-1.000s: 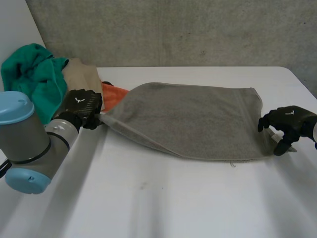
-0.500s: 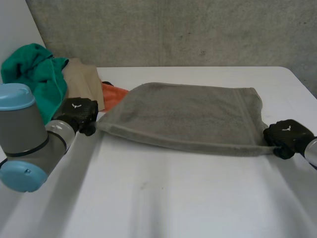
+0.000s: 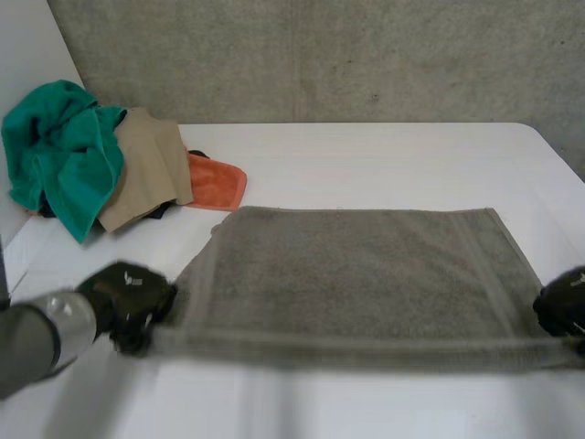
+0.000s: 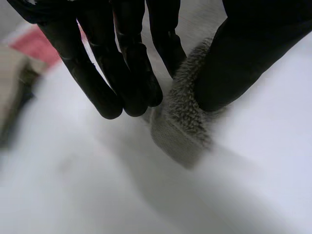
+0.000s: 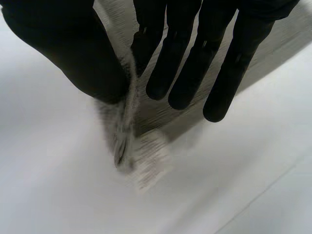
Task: Fold the laundry.
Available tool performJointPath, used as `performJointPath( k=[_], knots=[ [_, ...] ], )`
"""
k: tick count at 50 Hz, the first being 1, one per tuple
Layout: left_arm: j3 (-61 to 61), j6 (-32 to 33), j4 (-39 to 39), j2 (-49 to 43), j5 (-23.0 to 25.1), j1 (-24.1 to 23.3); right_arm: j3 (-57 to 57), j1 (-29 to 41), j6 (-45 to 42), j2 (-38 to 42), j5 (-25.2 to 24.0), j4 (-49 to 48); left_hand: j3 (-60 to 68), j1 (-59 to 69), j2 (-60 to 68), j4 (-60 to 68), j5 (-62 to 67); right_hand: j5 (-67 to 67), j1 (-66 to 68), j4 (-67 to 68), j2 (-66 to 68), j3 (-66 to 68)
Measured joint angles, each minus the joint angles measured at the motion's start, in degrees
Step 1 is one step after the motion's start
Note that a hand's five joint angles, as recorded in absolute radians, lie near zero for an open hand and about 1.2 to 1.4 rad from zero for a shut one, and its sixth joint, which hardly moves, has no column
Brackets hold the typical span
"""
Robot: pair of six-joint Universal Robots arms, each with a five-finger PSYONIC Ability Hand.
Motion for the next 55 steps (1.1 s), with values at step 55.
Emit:
performJointPath(
  k=[55],
  knots=[
    [-12.38,-6.87,30.36,-4.67,-1.69,-2.79,3.08,5.49,18.31,-2.01,3.37,-23.47,0.03,0.0,0.05,0.16,0.0,1.06,0.0,0.24,0.0,0.22]
  ],
)
